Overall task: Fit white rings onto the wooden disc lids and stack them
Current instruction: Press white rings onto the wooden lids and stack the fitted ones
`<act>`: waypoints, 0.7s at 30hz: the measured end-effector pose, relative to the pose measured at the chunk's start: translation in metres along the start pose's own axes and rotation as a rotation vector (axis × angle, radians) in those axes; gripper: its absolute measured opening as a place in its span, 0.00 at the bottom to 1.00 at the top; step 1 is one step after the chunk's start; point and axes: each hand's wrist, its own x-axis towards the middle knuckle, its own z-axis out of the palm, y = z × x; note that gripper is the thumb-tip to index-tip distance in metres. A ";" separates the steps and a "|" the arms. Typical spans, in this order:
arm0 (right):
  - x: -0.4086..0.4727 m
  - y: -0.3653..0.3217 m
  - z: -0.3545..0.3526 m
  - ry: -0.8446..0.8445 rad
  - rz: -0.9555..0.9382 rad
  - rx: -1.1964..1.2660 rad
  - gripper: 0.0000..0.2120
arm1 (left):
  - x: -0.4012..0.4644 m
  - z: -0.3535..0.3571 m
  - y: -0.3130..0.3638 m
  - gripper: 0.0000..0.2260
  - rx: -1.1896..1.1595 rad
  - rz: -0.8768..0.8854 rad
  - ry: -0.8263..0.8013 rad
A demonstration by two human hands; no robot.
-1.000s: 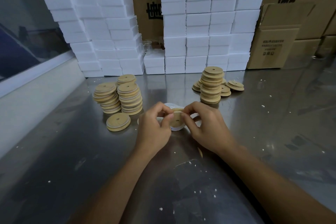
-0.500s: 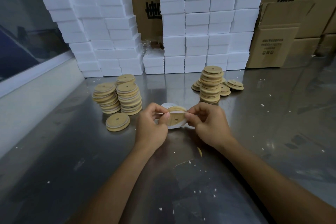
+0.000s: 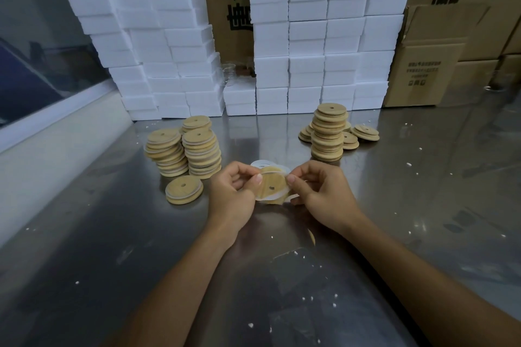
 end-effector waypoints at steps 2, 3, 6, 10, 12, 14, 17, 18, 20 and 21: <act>0.000 0.001 0.000 0.038 -0.026 -0.006 0.03 | -0.001 0.000 0.001 0.15 0.013 0.018 -0.007; 0.000 0.002 0.000 0.054 -0.036 -0.006 0.03 | -0.001 -0.001 0.002 0.15 0.032 0.031 -0.012; 0.002 0.005 0.000 0.077 -0.069 -0.051 0.03 | -0.002 -0.002 0.003 0.15 0.047 0.032 -0.035; 0.002 0.007 0.000 0.071 -0.091 -0.120 0.03 | -0.003 -0.001 0.005 0.14 -0.018 -0.076 -0.036; 0.002 0.007 0.000 0.066 -0.089 -0.134 0.03 | -0.002 -0.001 0.005 0.14 -0.020 -0.091 -0.042; 0.002 0.006 0.000 0.063 -0.079 -0.138 0.03 | -0.002 -0.001 0.005 0.13 0.011 -0.053 -0.048; 0.001 0.005 0.000 0.047 -0.093 -0.168 0.03 | -0.005 -0.001 0.006 0.10 0.195 0.187 -0.059; 0.000 0.004 0.000 0.031 -0.109 -0.191 0.03 | -0.006 -0.001 0.007 0.08 0.280 0.301 -0.071; -0.002 0.002 0.001 -0.006 -0.155 -0.248 0.03 | -0.008 0.000 0.008 0.03 0.409 0.500 -0.098; -0.003 0.001 0.001 -0.016 -0.185 -0.269 0.02 | -0.007 0.000 0.008 0.02 0.453 0.569 -0.111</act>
